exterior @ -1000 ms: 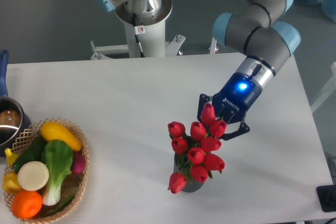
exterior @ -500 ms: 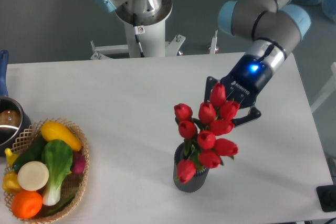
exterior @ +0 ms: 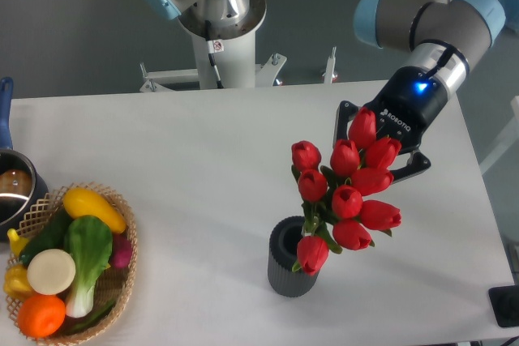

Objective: Pick up the flowers from the vase
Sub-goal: 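Lift the tulip bouquet up and out of the grey vase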

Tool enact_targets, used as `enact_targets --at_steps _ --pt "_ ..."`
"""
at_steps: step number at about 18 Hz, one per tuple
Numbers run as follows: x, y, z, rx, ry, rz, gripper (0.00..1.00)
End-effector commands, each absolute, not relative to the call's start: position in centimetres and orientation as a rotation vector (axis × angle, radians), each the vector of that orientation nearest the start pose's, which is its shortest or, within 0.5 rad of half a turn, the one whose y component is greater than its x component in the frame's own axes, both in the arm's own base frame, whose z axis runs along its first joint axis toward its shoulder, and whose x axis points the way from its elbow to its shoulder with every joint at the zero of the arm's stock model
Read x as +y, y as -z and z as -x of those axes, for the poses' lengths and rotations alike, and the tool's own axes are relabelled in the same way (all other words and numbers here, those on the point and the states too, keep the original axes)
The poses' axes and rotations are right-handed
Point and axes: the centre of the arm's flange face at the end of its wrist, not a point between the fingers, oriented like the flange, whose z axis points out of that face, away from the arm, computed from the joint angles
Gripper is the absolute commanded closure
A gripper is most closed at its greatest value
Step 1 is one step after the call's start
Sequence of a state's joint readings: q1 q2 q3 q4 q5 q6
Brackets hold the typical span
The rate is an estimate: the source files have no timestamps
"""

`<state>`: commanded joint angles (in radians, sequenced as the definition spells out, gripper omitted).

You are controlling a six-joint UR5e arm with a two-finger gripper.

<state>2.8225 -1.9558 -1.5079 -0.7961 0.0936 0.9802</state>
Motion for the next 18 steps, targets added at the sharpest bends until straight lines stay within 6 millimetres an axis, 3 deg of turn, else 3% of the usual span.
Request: enact_targets --at_steps 5,13,18 --pt "40.4 -48.1 52.8 0.126 0.321 1.594 0.70" --pt "36.0 -49.8 55.5 0.143 0.214 1.545 0.70" --pt "33.4 -48.3 57.3 0.209 0.052 1.564 0.72"
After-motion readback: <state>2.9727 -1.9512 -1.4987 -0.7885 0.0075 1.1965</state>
